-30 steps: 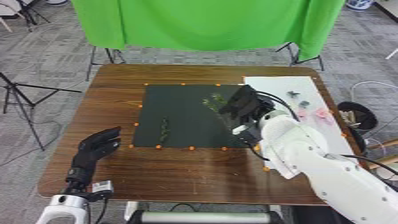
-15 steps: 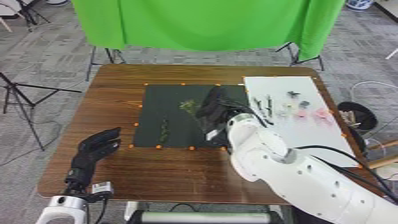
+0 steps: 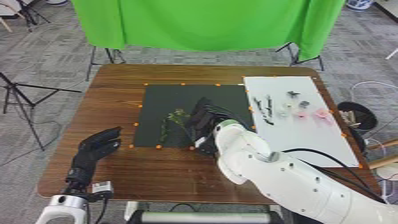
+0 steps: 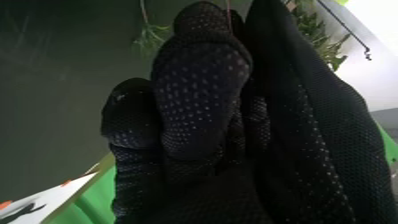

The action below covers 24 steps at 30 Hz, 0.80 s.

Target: Arrange flowers

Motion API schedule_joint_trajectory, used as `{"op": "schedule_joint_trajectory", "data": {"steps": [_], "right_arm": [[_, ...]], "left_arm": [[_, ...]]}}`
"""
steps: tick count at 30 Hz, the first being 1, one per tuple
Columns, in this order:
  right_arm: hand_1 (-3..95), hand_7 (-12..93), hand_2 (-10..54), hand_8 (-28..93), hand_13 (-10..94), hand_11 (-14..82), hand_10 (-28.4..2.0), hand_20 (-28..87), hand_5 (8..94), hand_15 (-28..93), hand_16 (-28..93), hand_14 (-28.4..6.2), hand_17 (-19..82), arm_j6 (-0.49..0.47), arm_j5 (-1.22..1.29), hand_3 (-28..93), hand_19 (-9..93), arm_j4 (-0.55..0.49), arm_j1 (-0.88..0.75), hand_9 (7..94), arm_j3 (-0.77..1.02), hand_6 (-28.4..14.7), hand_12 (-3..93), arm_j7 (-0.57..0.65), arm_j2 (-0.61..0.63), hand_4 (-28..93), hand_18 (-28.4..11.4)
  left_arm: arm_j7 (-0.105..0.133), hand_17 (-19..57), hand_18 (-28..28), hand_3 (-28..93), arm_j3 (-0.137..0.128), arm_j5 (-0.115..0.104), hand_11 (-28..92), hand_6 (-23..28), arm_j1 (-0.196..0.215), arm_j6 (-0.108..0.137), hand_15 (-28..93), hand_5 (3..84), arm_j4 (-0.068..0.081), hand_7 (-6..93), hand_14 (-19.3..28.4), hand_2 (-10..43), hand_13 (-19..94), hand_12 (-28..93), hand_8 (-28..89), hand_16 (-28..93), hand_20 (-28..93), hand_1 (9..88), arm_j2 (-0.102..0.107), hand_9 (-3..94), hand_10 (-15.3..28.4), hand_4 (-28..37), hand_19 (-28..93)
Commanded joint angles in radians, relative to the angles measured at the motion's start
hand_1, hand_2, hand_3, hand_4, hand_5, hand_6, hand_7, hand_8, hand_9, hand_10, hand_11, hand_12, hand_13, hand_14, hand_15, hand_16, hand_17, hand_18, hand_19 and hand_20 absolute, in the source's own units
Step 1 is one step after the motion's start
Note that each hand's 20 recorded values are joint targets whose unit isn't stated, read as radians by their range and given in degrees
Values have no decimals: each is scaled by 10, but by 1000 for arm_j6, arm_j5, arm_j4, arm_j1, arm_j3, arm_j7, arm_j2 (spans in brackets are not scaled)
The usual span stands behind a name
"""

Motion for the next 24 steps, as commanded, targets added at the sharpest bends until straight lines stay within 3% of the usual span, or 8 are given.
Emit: {"op": "schedule_joint_trajectory", "data": {"steps": [1,24], "right_arm": [[730,185,-95,185,937,239,-160,348,792,499,149,-64,781,27,-1,432,778,18,15,937,-6,-78,224,2,-20,-25,-46],[656,184,-95,171,937,243,-158,337,784,498,149,-63,781,19,20,439,783,24,2,937,-13,-76,215,7,-15,-8,-52]], "left_arm": [[-30,63,155,610,11,0,220,14,11,-24,255,458,17,148,168,-95,330,175,-58,18,199,368,-3,365,111,-119,191],[-23,52,160,609,10,1,217,12,15,-39,251,457,21,147,167,-95,327,177,-57,21,199,367,-5,364,110,-117,195]]}}
